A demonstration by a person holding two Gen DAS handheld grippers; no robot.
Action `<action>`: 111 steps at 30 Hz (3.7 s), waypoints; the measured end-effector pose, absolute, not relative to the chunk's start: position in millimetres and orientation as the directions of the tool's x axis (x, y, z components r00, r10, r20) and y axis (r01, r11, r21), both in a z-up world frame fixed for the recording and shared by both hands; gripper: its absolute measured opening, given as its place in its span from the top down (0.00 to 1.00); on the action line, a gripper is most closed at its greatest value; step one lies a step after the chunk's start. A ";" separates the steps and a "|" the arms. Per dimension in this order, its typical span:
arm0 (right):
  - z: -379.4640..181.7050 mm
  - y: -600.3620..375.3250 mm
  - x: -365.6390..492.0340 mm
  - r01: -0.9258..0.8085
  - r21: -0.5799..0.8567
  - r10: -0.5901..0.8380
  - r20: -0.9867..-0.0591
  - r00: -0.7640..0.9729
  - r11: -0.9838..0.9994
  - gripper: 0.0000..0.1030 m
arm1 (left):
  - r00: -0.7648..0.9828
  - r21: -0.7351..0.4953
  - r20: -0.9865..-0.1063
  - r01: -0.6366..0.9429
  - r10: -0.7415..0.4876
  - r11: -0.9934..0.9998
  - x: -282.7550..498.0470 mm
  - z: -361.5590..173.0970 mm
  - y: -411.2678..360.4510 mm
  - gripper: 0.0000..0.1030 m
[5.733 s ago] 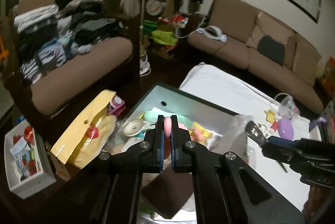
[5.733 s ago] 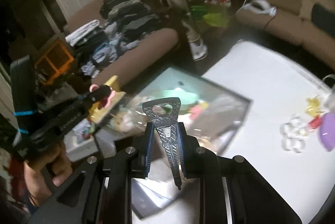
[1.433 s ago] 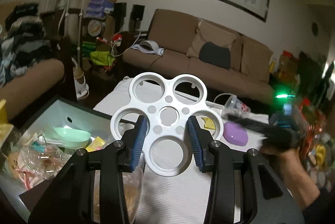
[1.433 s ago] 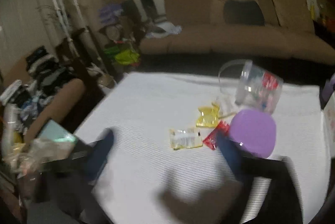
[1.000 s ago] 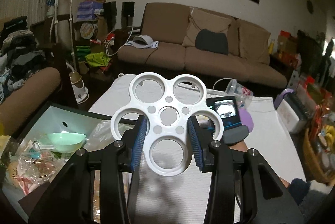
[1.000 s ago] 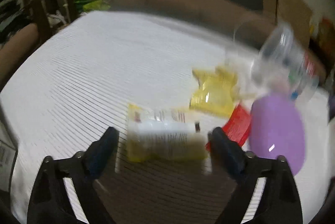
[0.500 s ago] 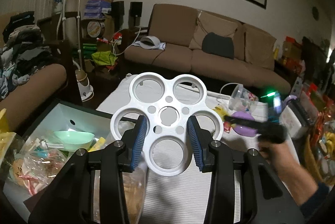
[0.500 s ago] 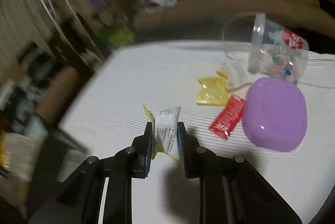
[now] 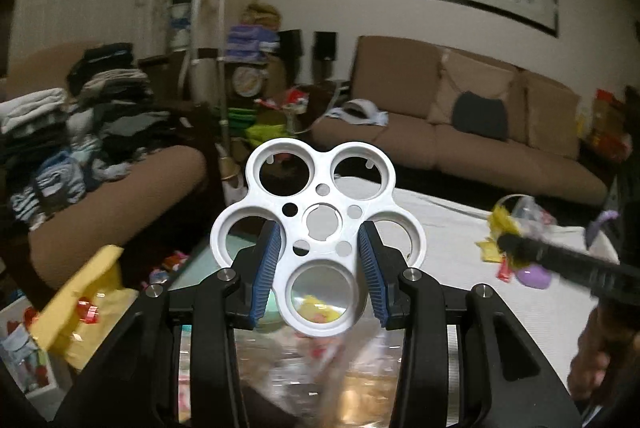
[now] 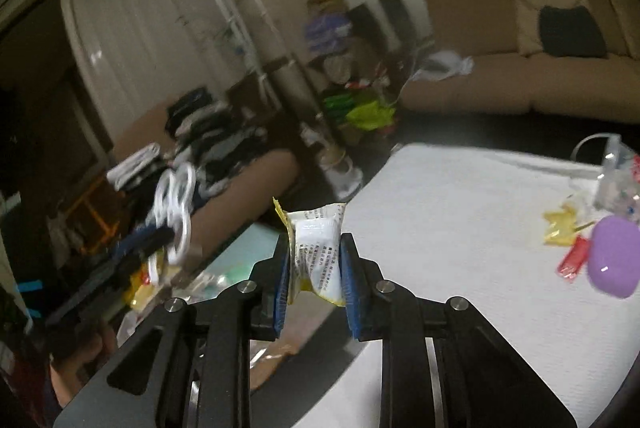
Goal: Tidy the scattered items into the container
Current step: 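Carry the holder and packet over the glass-topped box and open both tools, then move both tools back over the table items, then grasp the purple rounded case with the right tool and lift it, then carry the purple case with the right tool toward the glass-topped box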
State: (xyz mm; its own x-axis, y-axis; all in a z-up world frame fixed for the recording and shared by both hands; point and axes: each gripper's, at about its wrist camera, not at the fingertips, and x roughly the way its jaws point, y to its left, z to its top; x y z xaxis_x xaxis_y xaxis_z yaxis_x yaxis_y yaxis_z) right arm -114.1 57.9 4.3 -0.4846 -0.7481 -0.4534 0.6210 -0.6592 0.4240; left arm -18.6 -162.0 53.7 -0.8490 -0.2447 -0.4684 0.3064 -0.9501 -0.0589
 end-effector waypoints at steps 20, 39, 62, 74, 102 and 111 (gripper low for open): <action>-12.7 -55.5 -86.7 0.704 0.476 -0.823 -0.492 -0.284 -0.527 0.30 | -0.746 -0.121 -0.595 0.451 -0.299 -0.884 2.7 38.8 -248.5 0.40; 10.1 199.1 -134.5 0.331 0.374 -0.497 -0.583 -0.643 -0.866 0.27 | -0.852 -0.258 -0.524 0.129 0.026 -0.958 -27.2 76.7 -142.4 0.00; -162.8 283.5 -325.6 -0.118 -0.050 0.104 -0.848 -0.519 -0.992 0.01 | -0.707 -0.177 -0.693 -0.018 0.138 -0.984 -95.7 -35.6 1.0 0.01; -163.1 284.2 -347.3 -0.057 0.057 -0.023 -0.883 -0.469 -0.997 0.00 | -0.700 -0.049 -0.703 -0.133 0.129 -0.990 -83.2 -47.4 31.9 0.01; -142.6 227.2 -323.7 0.525 0.153 -0.399 -0.828 -0.394 -0.837 0.00 | -0.697 -0.175 -0.694 -0.080 0.181 -0.981 -86.6 -35.7 6.4 0.01; -161.1 199.9 -229.5 0.728 0.415 -0.546 -0.835 0.067 -0.546 0.01 | -0.677 -0.147 -0.719 -0.073 0.158 -0.986 -90.0 -42.3 -1.8 0.02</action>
State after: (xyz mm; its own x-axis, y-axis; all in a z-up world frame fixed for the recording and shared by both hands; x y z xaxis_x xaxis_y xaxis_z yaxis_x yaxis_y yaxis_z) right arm -229.5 199.9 -161.1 0.0669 -0.5458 -0.8352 0.7278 -0.5459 0.4151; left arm -90.0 -1.8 -42.3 -0.6771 0.1575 -0.7188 -0.0732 -0.9864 -0.1473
